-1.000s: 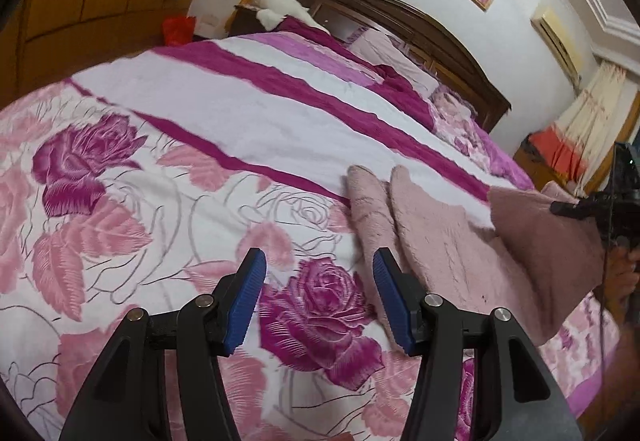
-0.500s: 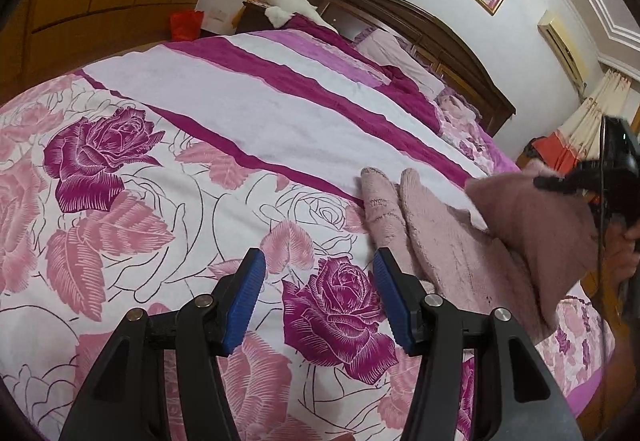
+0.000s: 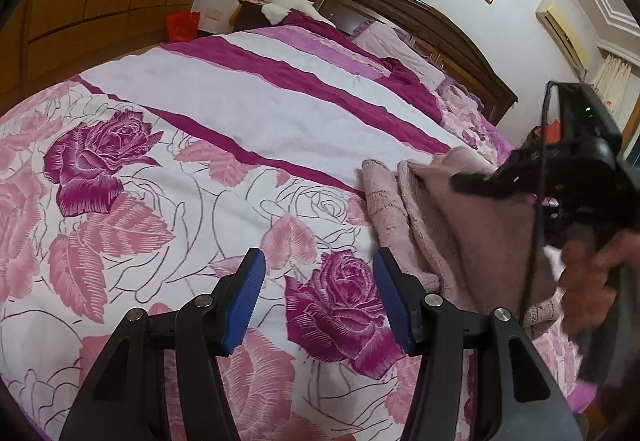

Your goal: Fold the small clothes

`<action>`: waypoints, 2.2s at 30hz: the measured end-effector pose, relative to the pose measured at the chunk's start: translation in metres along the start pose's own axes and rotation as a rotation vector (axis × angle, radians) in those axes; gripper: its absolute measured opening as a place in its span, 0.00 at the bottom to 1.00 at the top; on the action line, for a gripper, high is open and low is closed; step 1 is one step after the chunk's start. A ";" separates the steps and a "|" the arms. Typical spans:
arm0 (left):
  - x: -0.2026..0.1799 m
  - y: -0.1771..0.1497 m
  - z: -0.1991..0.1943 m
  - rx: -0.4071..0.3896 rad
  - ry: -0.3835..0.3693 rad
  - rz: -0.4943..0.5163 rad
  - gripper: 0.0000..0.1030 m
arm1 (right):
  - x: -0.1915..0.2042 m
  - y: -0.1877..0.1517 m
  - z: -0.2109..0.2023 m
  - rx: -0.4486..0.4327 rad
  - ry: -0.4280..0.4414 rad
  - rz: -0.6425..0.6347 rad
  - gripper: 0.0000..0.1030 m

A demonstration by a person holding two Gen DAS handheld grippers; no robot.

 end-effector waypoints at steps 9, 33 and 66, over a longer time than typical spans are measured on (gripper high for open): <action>0.009 0.000 0.001 0.020 -0.014 -0.035 0.31 | 0.004 -0.010 0.015 0.030 -0.042 -0.064 0.12; 0.004 -0.007 0.008 0.053 0.004 -0.011 0.31 | 0.020 -0.024 -0.009 -0.038 0.178 -0.094 0.37; -0.090 0.072 0.090 0.112 -0.184 -0.092 0.00 | -0.144 -0.075 -0.134 -0.248 0.120 -0.272 0.07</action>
Point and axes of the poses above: each gripper's, at about its wrist camera, not at the fingertips, and z roughly the way its jaws point, x to its left, y to its top, the point moved 6 cm from there along z, roughly the way its jaws point, and after that the axes turned 9 degrees about y, right-handed, at the moved point
